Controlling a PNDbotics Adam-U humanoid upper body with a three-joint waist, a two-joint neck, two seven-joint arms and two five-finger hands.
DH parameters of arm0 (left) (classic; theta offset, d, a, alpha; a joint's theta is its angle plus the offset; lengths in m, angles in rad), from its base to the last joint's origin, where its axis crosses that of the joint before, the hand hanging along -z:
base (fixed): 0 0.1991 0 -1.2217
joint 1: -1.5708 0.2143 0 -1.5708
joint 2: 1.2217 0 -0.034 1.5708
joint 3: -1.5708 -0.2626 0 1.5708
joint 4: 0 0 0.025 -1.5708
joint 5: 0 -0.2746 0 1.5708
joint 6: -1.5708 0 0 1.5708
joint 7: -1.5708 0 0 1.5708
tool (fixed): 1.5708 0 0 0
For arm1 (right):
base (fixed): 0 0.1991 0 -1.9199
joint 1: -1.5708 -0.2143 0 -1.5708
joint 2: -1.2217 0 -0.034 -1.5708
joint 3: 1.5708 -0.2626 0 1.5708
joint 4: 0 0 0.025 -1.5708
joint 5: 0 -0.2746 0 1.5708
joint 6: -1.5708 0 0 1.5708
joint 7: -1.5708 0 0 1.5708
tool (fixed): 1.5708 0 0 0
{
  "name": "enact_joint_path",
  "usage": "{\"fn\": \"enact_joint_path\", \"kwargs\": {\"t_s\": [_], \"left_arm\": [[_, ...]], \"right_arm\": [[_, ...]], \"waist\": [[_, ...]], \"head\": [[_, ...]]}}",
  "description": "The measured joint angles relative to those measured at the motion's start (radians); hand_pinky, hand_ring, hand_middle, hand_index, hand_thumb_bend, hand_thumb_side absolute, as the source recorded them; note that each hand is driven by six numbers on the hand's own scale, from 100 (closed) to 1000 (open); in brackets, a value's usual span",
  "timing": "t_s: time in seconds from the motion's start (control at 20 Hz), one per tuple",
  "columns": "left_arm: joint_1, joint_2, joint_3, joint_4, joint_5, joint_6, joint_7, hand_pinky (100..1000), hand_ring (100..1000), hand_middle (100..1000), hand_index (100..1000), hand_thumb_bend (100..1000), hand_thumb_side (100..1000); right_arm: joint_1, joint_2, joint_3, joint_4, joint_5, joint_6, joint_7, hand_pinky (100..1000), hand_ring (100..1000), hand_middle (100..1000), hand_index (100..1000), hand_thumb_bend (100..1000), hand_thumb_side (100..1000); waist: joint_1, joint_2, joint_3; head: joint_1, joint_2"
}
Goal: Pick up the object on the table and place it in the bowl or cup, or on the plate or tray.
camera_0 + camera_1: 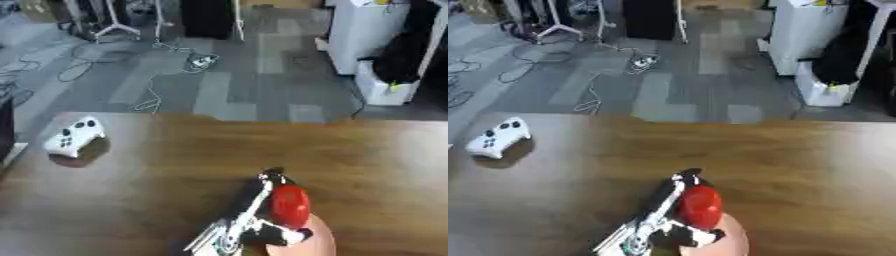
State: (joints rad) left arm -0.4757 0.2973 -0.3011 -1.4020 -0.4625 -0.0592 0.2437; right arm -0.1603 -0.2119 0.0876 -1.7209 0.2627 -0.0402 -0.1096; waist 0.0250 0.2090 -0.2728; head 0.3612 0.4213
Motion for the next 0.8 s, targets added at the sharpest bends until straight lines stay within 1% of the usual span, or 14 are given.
{"fn": "enact_joint_path", "kwargs": {"t_s": [0.15,0.35,0.4,0.45,0.5,0.6,0.65,0.7,0.75,0.8], "left_arm": [[0.004,0.000,-0.001,0.009,-0.014,-0.012,0.005,115,1000,100,135,222,100],[0.008,-0.004,-0.007,0.022,-0.033,-0.026,-0.003,198,1000,100,179,328,100],[0.008,-0.007,-0.009,0.023,-0.037,-0.030,-0.007,204,1000,100,181,335,100],[0.008,-0.008,-0.011,0.025,-0.040,-0.035,-0.012,227,1000,100,193,364,100],[0.009,-0.008,-0.012,0.028,-0.041,-0.040,-0.017,233,1000,105,201,368,100],[0.010,-0.008,-0.012,0.028,-0.044,-0.048,-0.027,258,1000,173,251,387,100],[0.012,-0.008,-0.012,0.028,-0.045,-0.052,-0.031,268,1000,231,296,405,100],[0.013,-0.008,-0.012,0.028,-0.046,-0.055,-0.034,270,1000,244,302,410,100],[0.013,-0.008,-0.012,0.028,-0.046,-0.058,-0.037,281,1000,311,337,440,100],[0.013,-0.008,-0.012,0.028,-0.047,-0.061,-0.039,287,1000,348,359,451,100]], "right_arm": [[0.000,0.000,0.000,-0.001,0.002,0.000,0.000,663,497,767,812,346,642],[0.000,0.000,0.000,-0.002,0.003,0.000,0.000,663,497,768,812,346,642],[0.000,0.000,0.000,-0.002,0.003,0.000,0.000,663,497,768,812,346,642],[0.000,0.000,0.000,-0.002,0.003,0.000,0.000,663,497,768,812,346,642],[0.000,0.000,0.000,-0.002,0.003,0.000,0.000,663,497,768,812,346,642],[0.000,0.000,0.000,-0.002,0.003,0.000,0.000,663,497,768,812,347,642],[0.000,0.000,0.000,-0.002,0.003,0.000,0.000,663,497,768,812,347,642],[0.000,0.000,0.000,-0.002,0.003,0.000,0.000,663,497,768,812,346,642],[0.000,0.000,0.000,-0.002,0.003,0.000,0.000,663,497,768,812,347,642],[0.000,0.000,0.000,-0.002,0.003,0.000,0.000,663,497,768,812,347,642]], "waist": [[0.003,0.005,0.000],[0.004,0.006,0.000],[0.005,0.006,0.000],[0.005,0.007,0.000],[0.005,0.007,0.000],[0.005,0.010,0.000],[0.005,0.010,0.000],[0.005,0.011,0.000],[0.005,0.011,0.001],[0.005,0.011,0.001]], "head": [[0.000,0.000],[0.000,0.007],[0.000,0.007],[0.000,0.007],[0.000,0.007],[-0.001,0.007],[-0.001,0.007],[-0.001,0.007],[-0.001,0.007],[-0.001,0.007]]}}
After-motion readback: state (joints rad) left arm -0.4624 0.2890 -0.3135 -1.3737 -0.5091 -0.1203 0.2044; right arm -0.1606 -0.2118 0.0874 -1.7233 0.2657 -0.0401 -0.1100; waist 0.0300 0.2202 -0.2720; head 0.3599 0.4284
